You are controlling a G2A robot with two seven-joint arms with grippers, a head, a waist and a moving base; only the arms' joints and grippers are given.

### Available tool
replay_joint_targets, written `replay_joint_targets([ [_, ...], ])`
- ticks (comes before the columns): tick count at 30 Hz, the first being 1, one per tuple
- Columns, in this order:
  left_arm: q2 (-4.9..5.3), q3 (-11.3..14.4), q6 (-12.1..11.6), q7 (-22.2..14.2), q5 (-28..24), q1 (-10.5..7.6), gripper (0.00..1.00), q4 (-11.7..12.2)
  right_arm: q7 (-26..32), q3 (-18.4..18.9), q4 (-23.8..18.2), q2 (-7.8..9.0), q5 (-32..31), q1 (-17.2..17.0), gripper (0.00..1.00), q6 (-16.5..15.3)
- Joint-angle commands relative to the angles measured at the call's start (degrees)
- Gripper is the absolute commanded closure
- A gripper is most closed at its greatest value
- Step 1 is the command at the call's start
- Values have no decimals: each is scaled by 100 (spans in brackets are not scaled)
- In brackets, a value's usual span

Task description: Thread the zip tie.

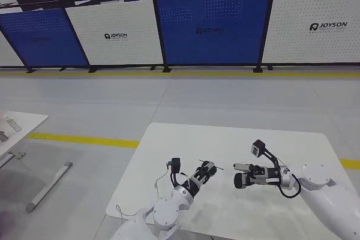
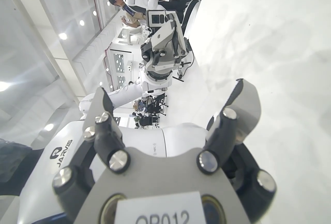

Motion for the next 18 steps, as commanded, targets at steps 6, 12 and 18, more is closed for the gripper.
replay_joint_targets([
  [6, -30, 60, -29, -19, 88, 10, 100, 43, -66, 49, -99, -11, 6, -72, 0, 107],
  [12, -82, 122, -119, -152, 4, 6, 100, 80, -411, 65, -136, -131, -325, -16, 0, 212],
  [18, -82, 122, -119, -152, 4, 6, 100, 80, -458, 62, -138, -145, -356, -21, 0, 201],
])
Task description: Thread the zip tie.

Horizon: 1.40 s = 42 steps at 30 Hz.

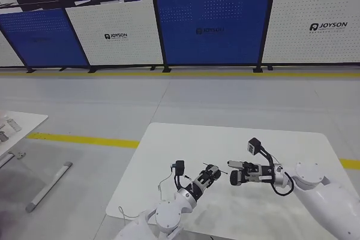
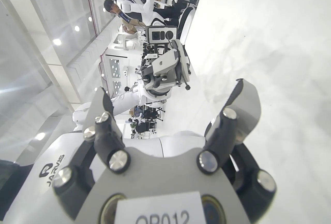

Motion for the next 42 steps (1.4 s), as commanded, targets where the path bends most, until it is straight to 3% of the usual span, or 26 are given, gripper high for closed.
replay_joint_targets([
  [1, 0, 0, 1, 0, 1, 0, 100, 0, 2, 0, 0, 0, 1, 0, 0, 1],
  [11, 0, 0, 1, 0, 1, 0, 100, 0, -149, 59, -217, -39, -142, -70, 0, 168],
  [17, 0, 0, 1, 0, 1, 0, 100, 0, -106, 135, -69, -115, -207, -54, 1, 242],
  [19, 0, 0, 1, 0, 1, 0, 100, 0, -56, 167, -21, -133, -226, -70, 29, 252],
  [20, 0, 0, 1, 0, 1, 0, 100, 0, -44, 183, -4, -139, -237, -77, 52, 255],
  [25, 0, 0, 1, 0, 1, 0, 100, 0, 29, 281, 71, -171, -262, -133, 59, 284],
  [37, 0, 0, 1, 0, 1, 0, 100, 0, 124, 441, 197, -261, -406, -189, 63, 380],
  [42, 0, 0, 1, 0, 1, 0, 100, 0, 168, 518, 223, -288, -468, -225, 71, 400],
])
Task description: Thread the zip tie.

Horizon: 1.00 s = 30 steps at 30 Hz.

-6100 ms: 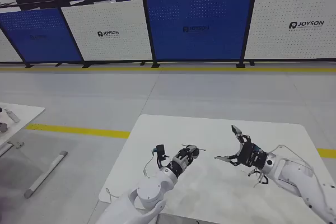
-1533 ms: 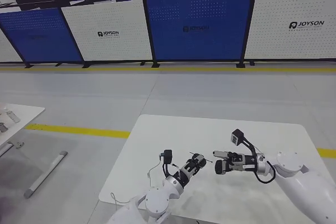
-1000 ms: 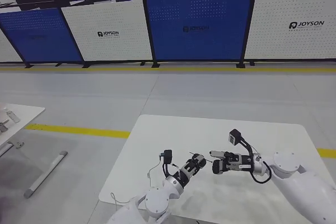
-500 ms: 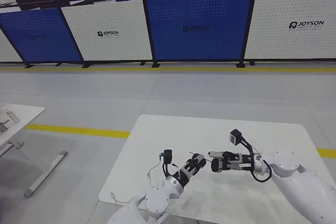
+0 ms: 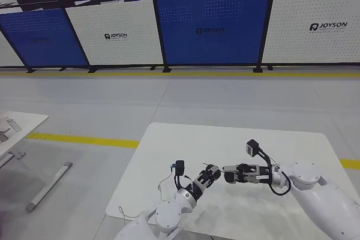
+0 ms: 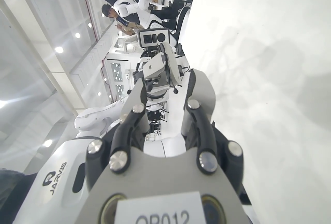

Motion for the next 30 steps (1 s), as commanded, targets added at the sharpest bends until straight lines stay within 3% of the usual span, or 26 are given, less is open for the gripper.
replay_joint_targets([
  [1, 0, 0, 0, 0, 0, 0, 100, 0, 15, 28, 11, -10, -20, -11, 72, 8],
  [4, 0, 0, 0, 0, 0, 0, 100, 0, 37, 71, 23, -27, -50, -23, 78, 24],
  [7, 0, 0, 0, 0, 0, 0, 100, 0, 52, 113, 32, -44, -77, -39, 91, 28],
  [13, 0, 0, 0, 0, 0, 0, 100, 0, 95, 181, 69, -80, -139, -66, 100, 62],
  [17, 0, 0, 0, 0, 0, 0, 100, 0, 111, 232, 92, -101, -172, -79, 100, 64],
  [18, 0, 0, 0, 0, 0, 0, 73, 0, 115, 243, 94, -106, -185, -82, 100, 65],
  [19, 0, 0, 0, 0, 0, 0, 0, 0, 117, 254, 97, -110, -201, -84, 100, 67],
  [30, 0, 0, 0, 0, 0, 0, 0, 0, 158, 376, 97, -124, -215, -118, 100, 61],
])
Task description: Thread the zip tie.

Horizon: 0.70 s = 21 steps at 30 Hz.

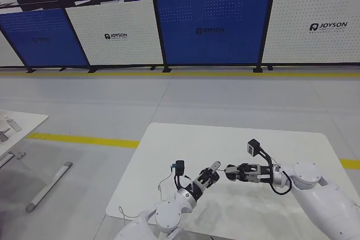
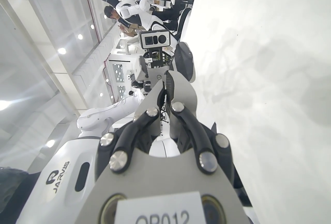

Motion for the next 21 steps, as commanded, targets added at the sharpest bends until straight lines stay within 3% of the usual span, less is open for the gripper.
replay_joint_targets([
  [1, 0, 0, 0, 0, 0, 0, 0, 0, -1, -1, 0, 0, 0, 1, 100, 0],
  [21, 0, 0, 0, 0, 0, 0, 0, 0, 12, 118, -137, 28, 46, -107, 100, -42],
])
